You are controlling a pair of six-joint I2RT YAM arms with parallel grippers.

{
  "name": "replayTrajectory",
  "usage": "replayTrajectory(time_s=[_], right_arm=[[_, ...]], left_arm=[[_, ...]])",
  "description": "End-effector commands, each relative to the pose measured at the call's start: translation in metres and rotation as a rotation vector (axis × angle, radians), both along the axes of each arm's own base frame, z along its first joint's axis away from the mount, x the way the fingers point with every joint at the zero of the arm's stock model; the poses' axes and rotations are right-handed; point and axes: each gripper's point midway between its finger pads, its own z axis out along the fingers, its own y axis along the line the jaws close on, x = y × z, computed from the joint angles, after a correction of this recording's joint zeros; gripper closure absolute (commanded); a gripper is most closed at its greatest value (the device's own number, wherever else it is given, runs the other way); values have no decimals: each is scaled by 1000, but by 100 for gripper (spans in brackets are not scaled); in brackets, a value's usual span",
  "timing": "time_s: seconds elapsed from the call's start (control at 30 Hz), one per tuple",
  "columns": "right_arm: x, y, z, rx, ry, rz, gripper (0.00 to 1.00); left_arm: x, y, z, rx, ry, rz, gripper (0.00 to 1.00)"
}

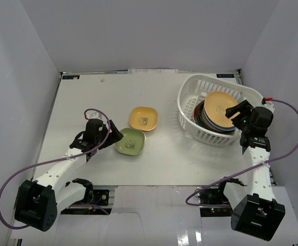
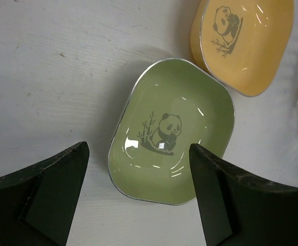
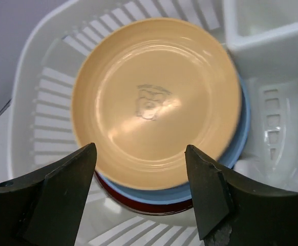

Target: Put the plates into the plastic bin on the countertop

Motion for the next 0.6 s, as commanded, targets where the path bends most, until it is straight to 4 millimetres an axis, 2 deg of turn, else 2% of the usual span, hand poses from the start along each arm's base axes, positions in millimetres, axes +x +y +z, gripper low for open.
replayTrajectory(time_s=[0.0, 0.07, 0.1, 0.13, 0.17, 0.2, 0.27, 0.3, 0.37, 0.4, 0.43, 0.47, 0.5, 0.53, 0.57], right_arm=[[2, 39, 71, -47, -183, 195, 24], [-1, 64, 90, -56, -228, 278, 24], [-3, 79, 94, -58, -245, 325, 24], [-8, 117, 101, -57, -274, 444, 24], [-11, 136, 108, -64, -288, 498, 26], [-18, 175, 104, -61, -276, 620, 26], [-20, 202, 96, -129, -247, 688, 28], [-26, 236, 89, -150, -216, 778, 28], [-23, 254, 72, -230, -161, 795, 29], [-28, 282, 59, -252, -122, 855, 29], [-24, 288, 52, -289, -103, 829, 29], [-24, 299, 45, -303, -87, 834, 29], [-27, 321, 29, -324, -47, 867, 29], [-22, 323, 21, -349, -27, 828, 29], [-20, 339, 7, -365, -1, 826, 28]], left_arm=[[15, 5, 2, 20, -54, 47, 11], [19, 2, -1, 14, -54, 42, 13], [18, 1, -9, 17, -35, 37, 14], [19, 0, -12, 16, -24, 32, 15], [19, -2, -15, 17, -15, 26, 18], [19, -2, -21, 25, 5, 26, 20], [18, 0, -27, 38, 16, 27, 26], [17, 0, -29, 43, 20, 27, 30], [15, 3, -37, 56, 33, 36, 39], [13, 4, -41, 57, 42, 41, 44], [10, 5, -46, 64, 56, 42, 49], [9, 6, -50, 69, 64, 47, 55], [8, 7, -53, 74, 71, 53, 72], [5, 10, -56, 80, 79, 62, 85], [1, 12, -58, 83, 87, 77, 100]])
